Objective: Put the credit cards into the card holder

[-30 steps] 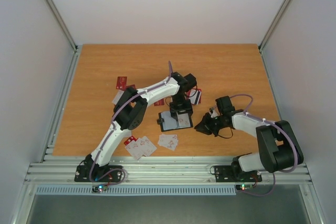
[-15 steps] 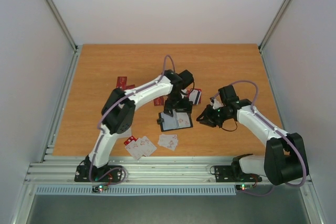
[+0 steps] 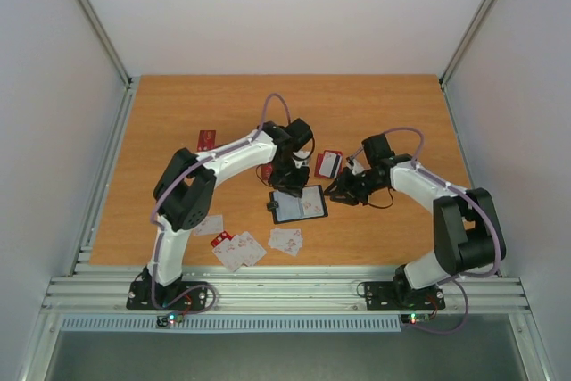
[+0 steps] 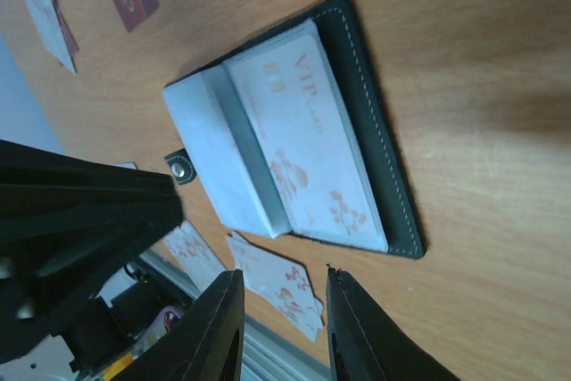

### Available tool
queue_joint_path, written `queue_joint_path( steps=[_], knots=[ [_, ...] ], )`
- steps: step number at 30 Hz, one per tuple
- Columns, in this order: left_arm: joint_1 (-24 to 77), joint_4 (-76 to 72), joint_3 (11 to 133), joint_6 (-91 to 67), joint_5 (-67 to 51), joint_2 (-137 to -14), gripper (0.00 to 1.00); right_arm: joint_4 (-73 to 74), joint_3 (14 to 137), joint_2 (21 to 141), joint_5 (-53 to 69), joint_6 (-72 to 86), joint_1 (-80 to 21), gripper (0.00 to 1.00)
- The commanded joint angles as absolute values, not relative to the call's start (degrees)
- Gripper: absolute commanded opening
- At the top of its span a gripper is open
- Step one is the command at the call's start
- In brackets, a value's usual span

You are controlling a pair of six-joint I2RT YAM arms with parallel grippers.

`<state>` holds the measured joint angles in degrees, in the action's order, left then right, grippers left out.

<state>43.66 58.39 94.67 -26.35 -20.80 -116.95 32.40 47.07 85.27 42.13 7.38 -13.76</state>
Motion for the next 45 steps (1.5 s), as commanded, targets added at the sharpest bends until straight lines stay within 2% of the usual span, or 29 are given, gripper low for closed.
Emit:
queue_joint_path(
  steps=[1,18,32,45],
  knots=[
    [44.21,56.82,97.31,-23.32,-22.04,-120.92,0.11,30.20,49.35,88.64,43.84,6.64,-13.54,0.27],
    [45.02,59.85,100.26,-21.48,-18.32,-129.18,0.01,29.26,53.55,99.61,45.52,3.69,-13.53,0.27],
    [45.74,59.82,100.18,-21.09,-16.42,-131.23,0.00,25.81,51.75,103.01,48.50,4.89,-13.62,0.26],
    [45.75,59.99,100.05,-20.58,-13.31,-127.61,0.00,26.46,51.49,104.62,47.66,2.84,-14.41,0.25]
  ],
)
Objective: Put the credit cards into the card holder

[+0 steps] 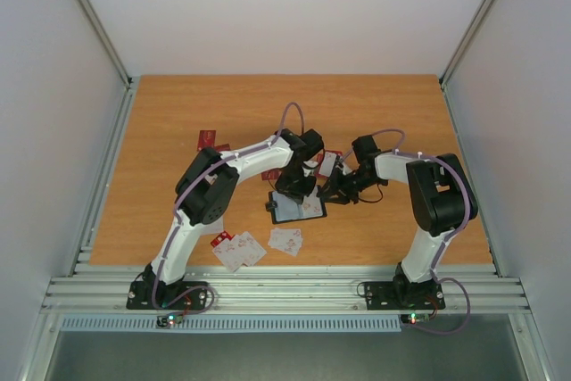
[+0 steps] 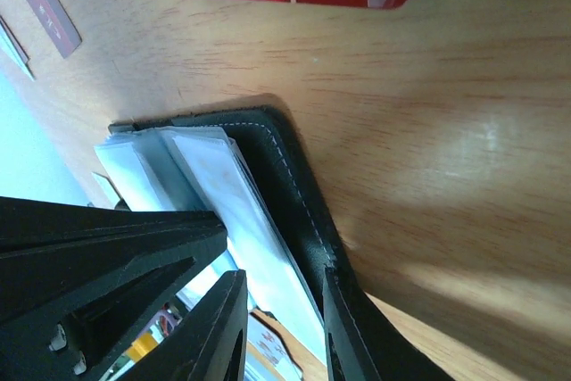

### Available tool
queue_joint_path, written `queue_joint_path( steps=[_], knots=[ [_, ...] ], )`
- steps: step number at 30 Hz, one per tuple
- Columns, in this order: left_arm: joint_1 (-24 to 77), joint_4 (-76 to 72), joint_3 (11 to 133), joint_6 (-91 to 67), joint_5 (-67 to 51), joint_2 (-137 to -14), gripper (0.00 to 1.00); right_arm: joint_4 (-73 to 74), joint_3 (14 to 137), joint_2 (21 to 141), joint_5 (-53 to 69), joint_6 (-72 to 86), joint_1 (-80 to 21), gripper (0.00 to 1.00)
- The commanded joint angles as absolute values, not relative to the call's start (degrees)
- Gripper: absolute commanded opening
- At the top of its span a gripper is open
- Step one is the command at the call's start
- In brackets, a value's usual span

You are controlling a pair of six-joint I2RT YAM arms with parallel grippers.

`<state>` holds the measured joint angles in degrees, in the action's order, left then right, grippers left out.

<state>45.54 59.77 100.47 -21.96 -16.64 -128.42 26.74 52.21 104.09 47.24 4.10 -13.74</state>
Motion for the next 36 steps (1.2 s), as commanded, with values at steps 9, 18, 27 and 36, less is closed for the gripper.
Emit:
queue_joint_path(
  steps=[9,18,27,36],
  knots=[
    [45.70,57.56,97.91,-21.24,-15.52,-127.64,0.00,26.96,52.38,104.27,48.95,2.46,-16.12,0.24],
    [45.67,57.72,98.41,-21.34,-15.91,-125.99,0.00,30.40,53.39,103.40,47.05,0.96,-16.19,0.23],
    [45.53,61.41,98.82,-20.24,-12.56,-120.25,0.00,30.24,52.91,105.14,44.50,-1.61,-16.35,0.23],
    [45.52,59.63,95.32,-17.60,-12.31,-124.57,0.00,30.04,52.91,105.11,44.13,-0.97,-17.26,0.23]
  ],
)
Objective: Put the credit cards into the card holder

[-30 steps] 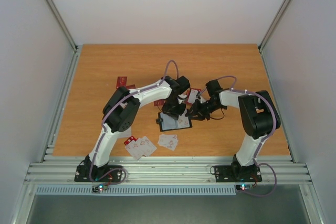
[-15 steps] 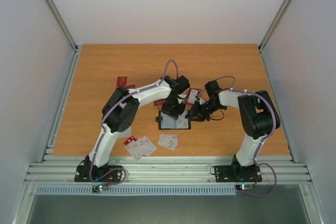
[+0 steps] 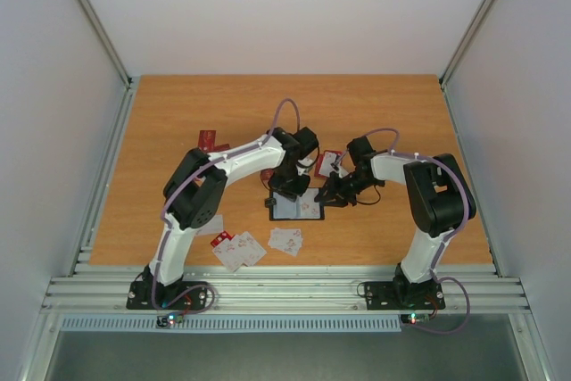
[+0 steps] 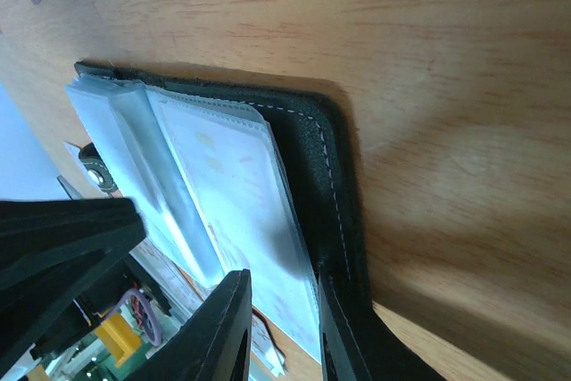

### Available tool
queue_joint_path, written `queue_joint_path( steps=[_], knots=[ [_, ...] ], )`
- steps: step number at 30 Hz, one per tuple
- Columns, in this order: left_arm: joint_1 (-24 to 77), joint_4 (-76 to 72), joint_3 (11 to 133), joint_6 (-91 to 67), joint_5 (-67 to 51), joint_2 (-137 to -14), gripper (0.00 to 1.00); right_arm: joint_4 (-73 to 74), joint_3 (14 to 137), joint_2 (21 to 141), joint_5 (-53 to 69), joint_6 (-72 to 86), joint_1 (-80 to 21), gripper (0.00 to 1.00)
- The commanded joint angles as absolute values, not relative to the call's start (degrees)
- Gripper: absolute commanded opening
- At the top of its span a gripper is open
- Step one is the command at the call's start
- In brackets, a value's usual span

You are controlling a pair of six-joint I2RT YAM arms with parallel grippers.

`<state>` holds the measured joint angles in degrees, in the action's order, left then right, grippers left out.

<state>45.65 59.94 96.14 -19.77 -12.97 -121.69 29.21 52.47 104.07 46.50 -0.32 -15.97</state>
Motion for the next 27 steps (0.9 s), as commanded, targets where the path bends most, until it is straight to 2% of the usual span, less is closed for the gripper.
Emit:
queue_joint_path(
  steps=[1,27],
  knots=[
    [45.50,59.52,95.43,-17.47,-12.49,-125.28,0.00,30.00,52.91,105.15,44.12,-0.89,-17.37,0.23],
    [45.28,57.87,93.11,-16.00,-14.44,-127.05,0.00,28.89,54.29,99.54,48.96,2.05,-19.50,0.22]
  ],
)
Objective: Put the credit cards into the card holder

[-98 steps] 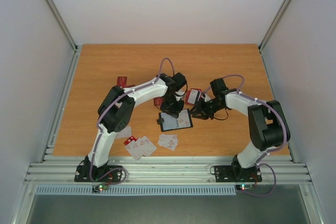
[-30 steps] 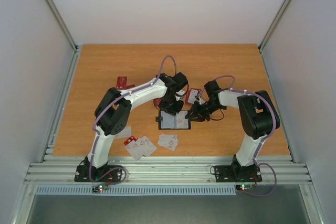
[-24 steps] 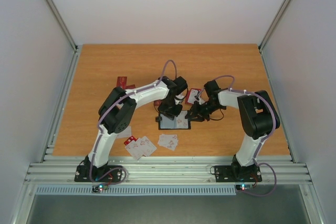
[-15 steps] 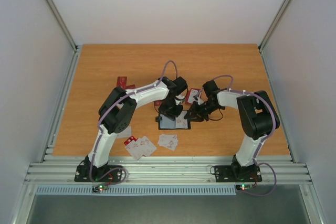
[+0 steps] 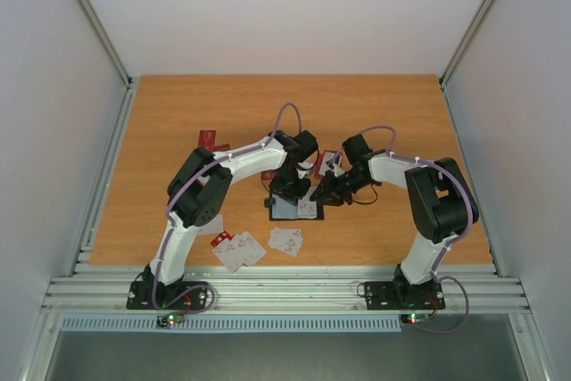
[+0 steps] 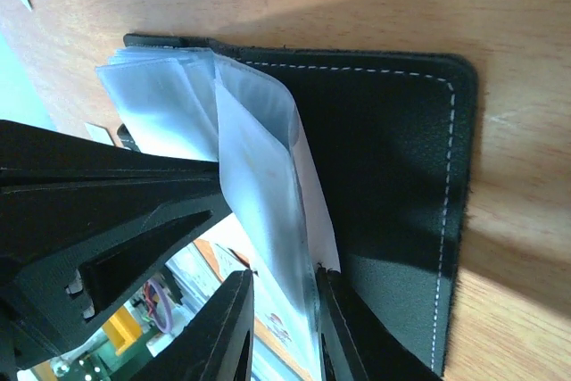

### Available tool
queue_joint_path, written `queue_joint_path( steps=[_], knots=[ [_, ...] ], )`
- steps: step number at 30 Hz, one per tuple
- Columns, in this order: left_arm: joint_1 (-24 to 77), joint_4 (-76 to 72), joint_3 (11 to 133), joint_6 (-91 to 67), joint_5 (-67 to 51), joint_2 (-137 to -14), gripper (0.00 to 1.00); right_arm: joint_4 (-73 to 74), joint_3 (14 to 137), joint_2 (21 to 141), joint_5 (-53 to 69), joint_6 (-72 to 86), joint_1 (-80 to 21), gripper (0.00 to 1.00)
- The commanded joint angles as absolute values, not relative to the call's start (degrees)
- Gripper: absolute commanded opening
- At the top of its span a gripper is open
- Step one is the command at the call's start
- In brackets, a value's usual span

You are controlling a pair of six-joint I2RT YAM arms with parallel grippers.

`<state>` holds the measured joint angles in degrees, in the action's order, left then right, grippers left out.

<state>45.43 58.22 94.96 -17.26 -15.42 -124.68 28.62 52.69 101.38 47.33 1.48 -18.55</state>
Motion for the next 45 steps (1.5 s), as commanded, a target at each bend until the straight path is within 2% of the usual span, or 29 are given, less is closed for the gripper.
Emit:
queue_joint_path(
  steps=[1,20,29,37,45],
  knots=[
    [45.20,57.91,93.20,-16.04,-14.57,-126.94,0.00,28.98,54.31,99.49,48.96,2.09,-19.58,0.21],
    [43.45,57.29,92.89,-17.73,-16.85,-123.54,0.00,41.41,60.60,96.90,40.57,-1.31,-23.55,0.23],
    [40.34,57.18,91.33,-19.91,-18.06,-116.88,0.01,38.69,60.56,96.80,43.89,-0.09,-24.35,0.25],
    [34.27,56.11,83.29,-21.44,-17.03,-105.88,0.03,37.14,63.12,98.48,43.73,3.79,-27.13,0.25],
    [30.06,52.27,72.09,-19.57,-18.48,-101.46,0.03,34.63,65.08,101.72,43.76,6.37,-28.62,0.27]
  ],
)
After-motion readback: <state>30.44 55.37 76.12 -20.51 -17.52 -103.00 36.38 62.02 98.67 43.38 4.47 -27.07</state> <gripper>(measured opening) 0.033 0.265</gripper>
